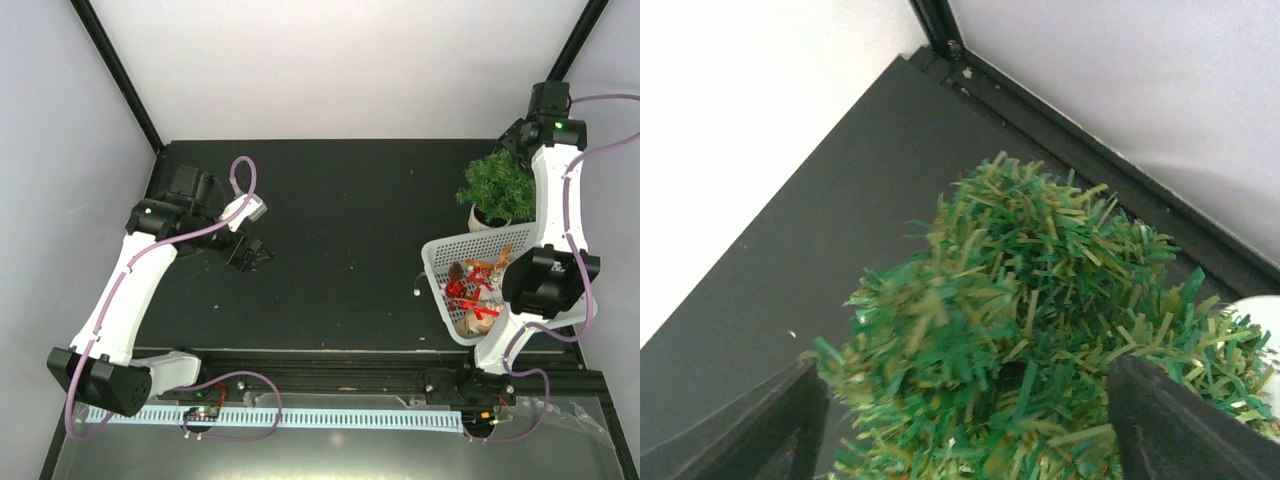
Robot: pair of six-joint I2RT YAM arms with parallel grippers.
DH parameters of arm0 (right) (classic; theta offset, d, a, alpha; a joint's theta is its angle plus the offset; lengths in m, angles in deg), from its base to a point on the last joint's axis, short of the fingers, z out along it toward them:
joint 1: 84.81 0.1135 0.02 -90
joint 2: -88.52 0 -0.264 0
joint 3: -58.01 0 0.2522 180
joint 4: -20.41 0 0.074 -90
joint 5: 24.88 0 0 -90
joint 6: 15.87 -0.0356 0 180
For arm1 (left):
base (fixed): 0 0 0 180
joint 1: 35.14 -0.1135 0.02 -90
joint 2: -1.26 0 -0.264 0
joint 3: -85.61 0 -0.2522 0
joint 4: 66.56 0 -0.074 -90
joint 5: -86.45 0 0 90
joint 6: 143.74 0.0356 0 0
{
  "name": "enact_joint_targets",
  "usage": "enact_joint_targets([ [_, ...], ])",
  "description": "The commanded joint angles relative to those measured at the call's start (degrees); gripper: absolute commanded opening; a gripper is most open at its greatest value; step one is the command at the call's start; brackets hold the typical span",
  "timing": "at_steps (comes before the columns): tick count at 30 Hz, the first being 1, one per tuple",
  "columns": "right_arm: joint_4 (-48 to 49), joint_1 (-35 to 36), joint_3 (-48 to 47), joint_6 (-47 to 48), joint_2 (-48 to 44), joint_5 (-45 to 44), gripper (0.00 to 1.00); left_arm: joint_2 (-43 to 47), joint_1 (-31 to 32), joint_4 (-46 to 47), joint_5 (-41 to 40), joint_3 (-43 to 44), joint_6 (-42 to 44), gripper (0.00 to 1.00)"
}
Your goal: Decorate the small christmas tree
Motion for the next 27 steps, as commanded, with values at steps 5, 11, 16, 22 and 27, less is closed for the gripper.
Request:
enact_joint_targets([
  [5, 1.1, -1.6, 4.8, -0.4, -1.2, 1.6, 0.61, 0.9, -1.0, 0.7, -1.2, 1.4, 1.4, 0.99],
  [11, 1.5, -1.6, 5.5, 1.5, -2.0, 1.8, 0.33, 0.4, -1.2, 0.7, -1.0, 1.6, 1.6, 0.99],
  [16, 0.4, -1.6, 2.6, 2.6, -2.1, 1.3, 0.01, 0.1, -1.3, 1.1, -0.3, 1.3, 1.1, 0.99],
  [22, -0.2, -1.6, -0.9, 3.5, -2.9, 4.4, 0.01, -0.2, -1.2, 1.6, -0.1, 1.5, 0.8, 0.99],
  [27, 1.1, -1.2, -1.7, 3.1, -4.3, 10.8, 0.01, -0.1, -1.3, 2.0, -0.7, 1.4, 0.8, 0.99],
])
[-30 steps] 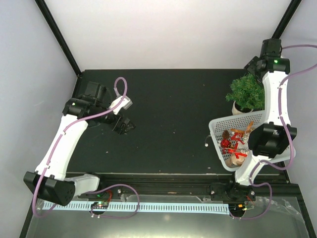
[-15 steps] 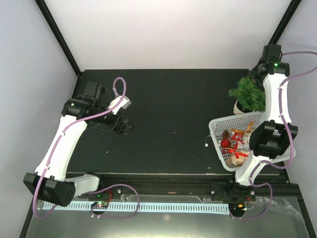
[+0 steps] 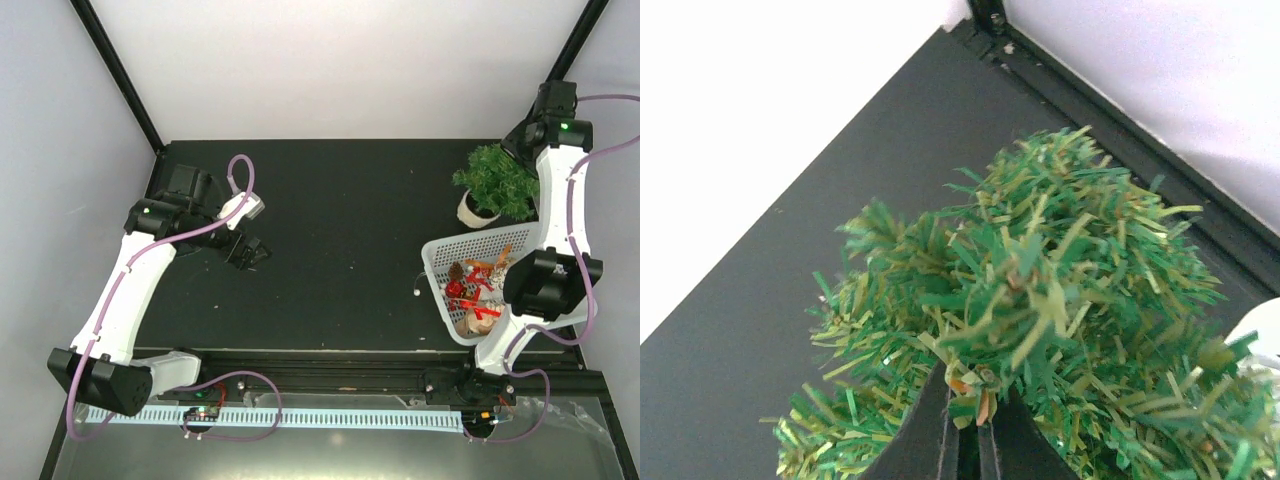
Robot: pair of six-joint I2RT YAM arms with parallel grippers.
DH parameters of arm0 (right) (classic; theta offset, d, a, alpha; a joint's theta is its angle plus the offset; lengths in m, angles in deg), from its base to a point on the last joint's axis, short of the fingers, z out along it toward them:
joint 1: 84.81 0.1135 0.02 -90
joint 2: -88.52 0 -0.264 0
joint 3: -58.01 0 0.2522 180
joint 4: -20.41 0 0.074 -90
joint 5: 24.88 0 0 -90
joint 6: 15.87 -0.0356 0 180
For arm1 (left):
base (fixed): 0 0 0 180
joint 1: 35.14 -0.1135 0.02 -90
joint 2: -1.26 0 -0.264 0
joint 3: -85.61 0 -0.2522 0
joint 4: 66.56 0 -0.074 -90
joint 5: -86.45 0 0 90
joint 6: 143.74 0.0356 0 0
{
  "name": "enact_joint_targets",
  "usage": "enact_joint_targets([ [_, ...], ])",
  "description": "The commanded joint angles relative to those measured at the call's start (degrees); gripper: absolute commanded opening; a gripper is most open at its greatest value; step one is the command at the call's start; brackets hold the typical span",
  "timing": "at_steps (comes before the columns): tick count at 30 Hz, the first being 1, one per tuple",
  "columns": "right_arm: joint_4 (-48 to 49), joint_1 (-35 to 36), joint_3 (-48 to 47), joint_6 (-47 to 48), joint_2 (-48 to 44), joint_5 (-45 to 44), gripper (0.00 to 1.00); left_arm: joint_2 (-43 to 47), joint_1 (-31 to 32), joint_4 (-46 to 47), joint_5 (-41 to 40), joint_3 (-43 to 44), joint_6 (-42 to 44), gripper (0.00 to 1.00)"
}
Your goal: Decorate the small christmas tree
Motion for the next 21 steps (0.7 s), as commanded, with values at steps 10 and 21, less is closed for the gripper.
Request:
enact_joint_targets([
  [10, -0.1, 12.9, -7.1, 3.5, -2.8, 4.5, 0.01, 0.3, -1.0, 4.8, -5.9, 1.2, -2.5, 0.99],
  [21, -2.2, 31.0, -13.3, 5.6, 2.0, 0.3, 0.01, 1.2, -3.8, 9.1, -12.2, 2.0, -6.7, 0.99],
])
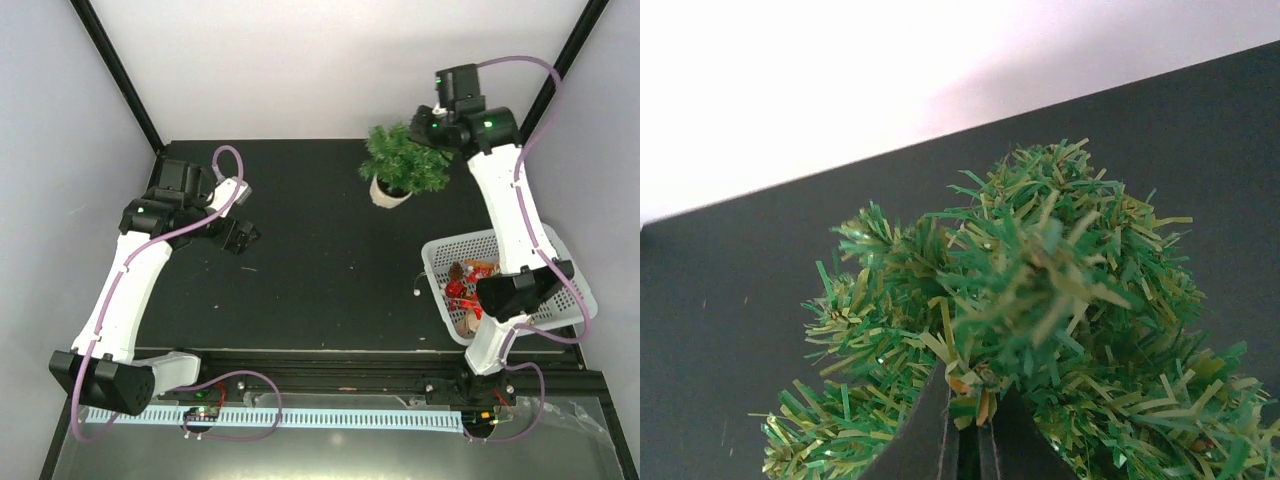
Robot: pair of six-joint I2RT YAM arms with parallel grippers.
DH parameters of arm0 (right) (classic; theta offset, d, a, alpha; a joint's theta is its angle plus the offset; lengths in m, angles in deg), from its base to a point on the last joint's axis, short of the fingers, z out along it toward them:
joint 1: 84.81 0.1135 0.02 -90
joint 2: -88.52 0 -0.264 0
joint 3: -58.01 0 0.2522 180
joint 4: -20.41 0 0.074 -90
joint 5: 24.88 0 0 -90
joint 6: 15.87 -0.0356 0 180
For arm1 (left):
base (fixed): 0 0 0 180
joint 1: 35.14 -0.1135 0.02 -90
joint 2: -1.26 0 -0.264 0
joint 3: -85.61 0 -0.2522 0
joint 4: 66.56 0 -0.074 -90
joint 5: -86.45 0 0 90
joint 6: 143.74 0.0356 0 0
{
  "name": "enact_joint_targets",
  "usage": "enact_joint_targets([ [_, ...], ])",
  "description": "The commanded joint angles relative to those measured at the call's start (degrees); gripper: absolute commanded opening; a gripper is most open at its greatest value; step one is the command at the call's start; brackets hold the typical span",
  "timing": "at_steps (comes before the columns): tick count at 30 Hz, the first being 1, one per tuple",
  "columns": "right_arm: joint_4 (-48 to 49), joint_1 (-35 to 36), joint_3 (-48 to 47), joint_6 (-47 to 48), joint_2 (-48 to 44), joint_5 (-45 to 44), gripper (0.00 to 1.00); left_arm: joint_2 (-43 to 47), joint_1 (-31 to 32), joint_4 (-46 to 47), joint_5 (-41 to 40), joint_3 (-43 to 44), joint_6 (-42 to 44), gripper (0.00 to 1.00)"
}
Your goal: Decorate the small christmas tree
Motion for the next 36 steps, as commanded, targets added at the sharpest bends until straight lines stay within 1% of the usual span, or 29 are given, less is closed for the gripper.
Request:
enact_joint_targets([
  [1, 0.2, 5.9, -2.8, 0.8, 3.4, -2.3, 0.01, 1.0, -1.1, 3.1, -4.5, 2.0, -2.9, 0.99],
  [7, -1.5, 13.0, -8.8, 0.5, 8.3, -3.6, 0.01, 1.2, -2.3, 3.1, -4.9, 2.0, -3.6, 0.99],
  [13, -0.4, 17.8, -7.5, -0.3, 9.2, -4.1, 0.01, 2.3, -2.7, 3.5, -4.0, 0.4, -3.9, 0.99],
  [17, 0.0, 20.3, -8.3, -1.3, 10.9, -4.0, 0.01, 3.1, -3.0, 4.2, -2.6, -0.9, -4.2, 0.99],
  [23, 0.1, 23.0, -10.5, -2.2, 13.6, -4.7, 0.01, 3.7, -4.2, 4.8, -0.2, -2.1, -5.1, 0.99],
  [36, 1.8, 25.5, -8.6, -2.9, 16.2, -4.8, 0.01, 4.7, -5.1, 5.5, 2.1, -3.3, -5.7, 0.99],
])
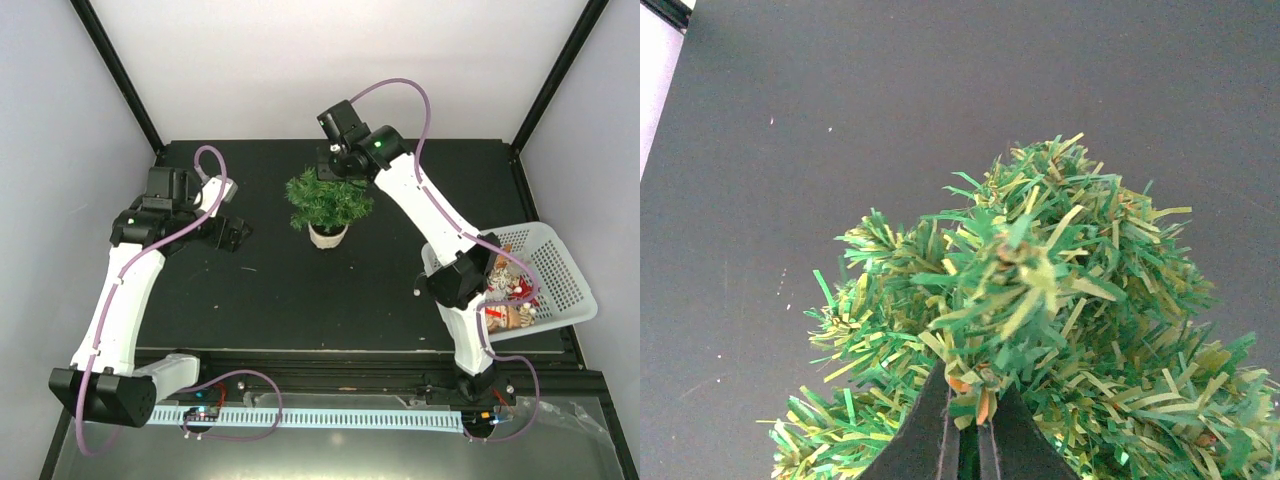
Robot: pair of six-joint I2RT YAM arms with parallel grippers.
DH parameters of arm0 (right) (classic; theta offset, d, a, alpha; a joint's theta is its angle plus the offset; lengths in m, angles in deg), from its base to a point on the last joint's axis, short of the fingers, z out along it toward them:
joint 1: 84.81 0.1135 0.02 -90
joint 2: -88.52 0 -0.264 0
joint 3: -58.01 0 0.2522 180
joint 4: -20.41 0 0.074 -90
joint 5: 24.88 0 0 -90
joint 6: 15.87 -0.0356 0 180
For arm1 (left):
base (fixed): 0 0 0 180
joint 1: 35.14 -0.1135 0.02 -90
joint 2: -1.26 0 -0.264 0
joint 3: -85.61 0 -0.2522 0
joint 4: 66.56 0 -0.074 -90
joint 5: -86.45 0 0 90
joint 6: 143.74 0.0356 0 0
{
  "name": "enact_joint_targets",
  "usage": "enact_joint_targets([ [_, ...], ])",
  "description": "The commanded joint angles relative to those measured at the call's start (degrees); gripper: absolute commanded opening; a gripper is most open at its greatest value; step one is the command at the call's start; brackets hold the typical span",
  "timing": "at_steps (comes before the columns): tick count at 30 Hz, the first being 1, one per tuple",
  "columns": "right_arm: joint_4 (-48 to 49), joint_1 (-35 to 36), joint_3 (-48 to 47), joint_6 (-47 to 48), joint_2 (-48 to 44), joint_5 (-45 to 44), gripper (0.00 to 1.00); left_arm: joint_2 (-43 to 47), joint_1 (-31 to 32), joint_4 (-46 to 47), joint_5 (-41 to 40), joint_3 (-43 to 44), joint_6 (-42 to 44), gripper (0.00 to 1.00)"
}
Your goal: Decorate the small christmas tree
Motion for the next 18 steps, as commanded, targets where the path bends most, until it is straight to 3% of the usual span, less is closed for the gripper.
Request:
enact_joint_targets([
  [1, 3.2, 1.1, -0.5, -0.7, 0.3, -1.1, 0.01, 0.9, -0.8, 1.2, 2.2, 0.3, -1.0, 0.99],
  [18, 3.4, 2.9, 1.9, -1.0, 0.1, -0.6, 0.06, 1.0, -1.5, 1.6, 4.5, -0.6, -1.3, 0.99],
])
